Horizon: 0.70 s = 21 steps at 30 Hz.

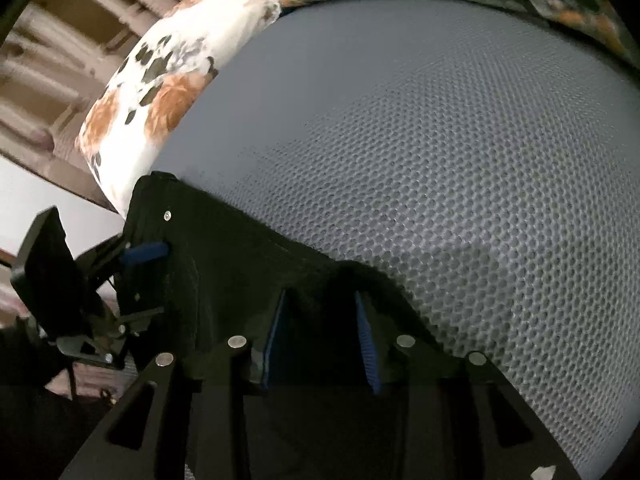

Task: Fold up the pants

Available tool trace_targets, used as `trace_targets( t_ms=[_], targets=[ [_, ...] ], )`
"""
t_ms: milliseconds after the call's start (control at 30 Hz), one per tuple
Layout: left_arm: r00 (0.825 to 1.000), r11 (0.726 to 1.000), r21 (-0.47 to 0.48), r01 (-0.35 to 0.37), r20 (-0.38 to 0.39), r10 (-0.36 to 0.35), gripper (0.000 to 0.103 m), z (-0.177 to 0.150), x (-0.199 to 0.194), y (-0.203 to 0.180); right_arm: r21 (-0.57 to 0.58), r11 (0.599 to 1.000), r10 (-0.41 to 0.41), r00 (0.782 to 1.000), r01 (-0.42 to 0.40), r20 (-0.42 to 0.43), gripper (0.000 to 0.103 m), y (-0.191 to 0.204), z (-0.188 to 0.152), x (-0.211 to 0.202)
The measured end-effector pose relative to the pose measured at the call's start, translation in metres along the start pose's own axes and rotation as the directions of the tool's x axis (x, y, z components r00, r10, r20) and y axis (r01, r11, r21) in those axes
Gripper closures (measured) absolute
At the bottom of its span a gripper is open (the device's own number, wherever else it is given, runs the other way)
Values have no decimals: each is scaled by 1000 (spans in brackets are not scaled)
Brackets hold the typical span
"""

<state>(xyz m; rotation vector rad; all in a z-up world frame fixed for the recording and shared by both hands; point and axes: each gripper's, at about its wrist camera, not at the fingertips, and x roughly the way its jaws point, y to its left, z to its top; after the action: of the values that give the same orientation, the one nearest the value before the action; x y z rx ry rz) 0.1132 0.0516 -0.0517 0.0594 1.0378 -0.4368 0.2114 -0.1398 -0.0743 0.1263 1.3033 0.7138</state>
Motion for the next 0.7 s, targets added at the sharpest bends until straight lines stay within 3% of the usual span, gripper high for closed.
trace_targets(
  t_ms=[67, 200, 333, 433, 500, 700],
  targets=[
    [1000, 1000, -13, 9, -2, -9, 31, 1, 0, 2, -24, 1000, -12, 998, 13, 55, 93, 8, 4, -12],
    [1000, 1000, -21, 17, -6, -17, 31, 2, 0, 6, -90, 987, -130, 989, 136, 71, 96, 24, 9, -5],
    [1000, 1000, -19, 15, -9, -15, 31, 2, 1, 6, -51, 983, -170, 982, 174, 78, 97, 11, 10, 9],
    [1000, 1000, -1, -1, -9, 1, 31, 1, 2, 4, 5, 985, -174, 981, 174, 83, 90, 8, 13, 5],
    [1000, 1000, 6, -16, -8, 16, 31, 1, 1, 2, 39, 972, -233, 963, 230, 135, 70, 10, 10, -13],
    [998, 999, 23, -29, 62, 27, 31, 10, -13, -9, 166, 925, -374, 894, 341, 247, 69, 9, -33, -85]
  ],
)
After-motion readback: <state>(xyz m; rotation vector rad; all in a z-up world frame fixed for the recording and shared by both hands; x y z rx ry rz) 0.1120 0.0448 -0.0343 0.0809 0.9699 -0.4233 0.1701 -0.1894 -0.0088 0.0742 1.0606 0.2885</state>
